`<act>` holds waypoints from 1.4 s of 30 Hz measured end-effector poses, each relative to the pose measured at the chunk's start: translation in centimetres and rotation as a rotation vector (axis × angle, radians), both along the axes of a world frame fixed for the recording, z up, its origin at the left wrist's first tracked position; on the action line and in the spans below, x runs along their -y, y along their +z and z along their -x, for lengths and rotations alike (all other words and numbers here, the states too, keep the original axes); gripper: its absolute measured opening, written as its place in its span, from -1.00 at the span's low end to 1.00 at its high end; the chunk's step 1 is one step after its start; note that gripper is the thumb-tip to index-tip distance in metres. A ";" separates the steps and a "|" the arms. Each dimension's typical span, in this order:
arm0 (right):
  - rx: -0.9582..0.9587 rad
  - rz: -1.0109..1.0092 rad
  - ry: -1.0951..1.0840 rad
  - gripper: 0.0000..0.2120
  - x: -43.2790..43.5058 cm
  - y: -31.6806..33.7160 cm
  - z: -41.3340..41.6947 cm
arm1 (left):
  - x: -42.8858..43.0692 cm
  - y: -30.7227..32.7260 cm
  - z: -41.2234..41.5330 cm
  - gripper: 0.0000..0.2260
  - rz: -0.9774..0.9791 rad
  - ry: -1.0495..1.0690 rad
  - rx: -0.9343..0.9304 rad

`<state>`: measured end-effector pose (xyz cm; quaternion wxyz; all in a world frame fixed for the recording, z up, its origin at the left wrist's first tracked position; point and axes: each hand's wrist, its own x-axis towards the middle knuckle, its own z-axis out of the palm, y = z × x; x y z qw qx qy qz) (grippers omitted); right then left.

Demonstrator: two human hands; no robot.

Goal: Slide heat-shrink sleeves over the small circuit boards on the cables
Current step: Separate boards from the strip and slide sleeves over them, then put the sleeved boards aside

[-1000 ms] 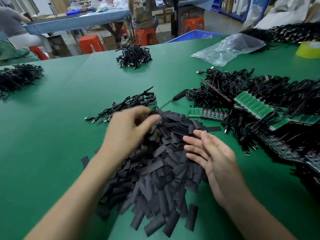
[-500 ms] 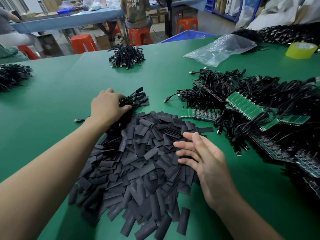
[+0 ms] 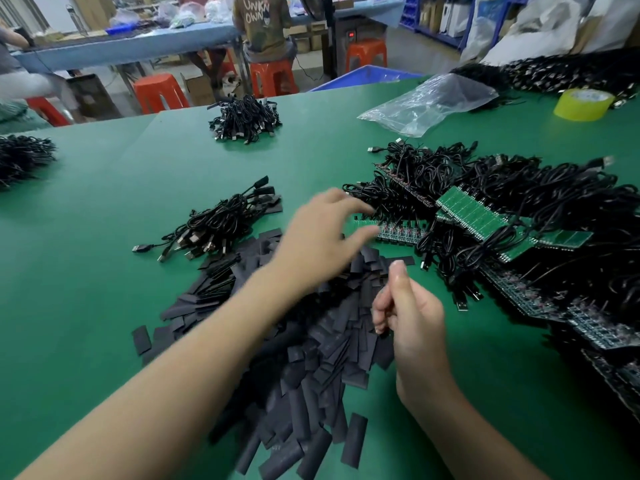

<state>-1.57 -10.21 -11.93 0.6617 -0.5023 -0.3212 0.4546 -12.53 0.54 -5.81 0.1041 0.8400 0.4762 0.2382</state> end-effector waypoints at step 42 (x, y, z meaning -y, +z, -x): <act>0.039 -0.002 -0.125 -0.49 -0.7 -1.5 -1.3 | 4.7 15.4 -2.6 -0.90 0.336 -0.110 0.486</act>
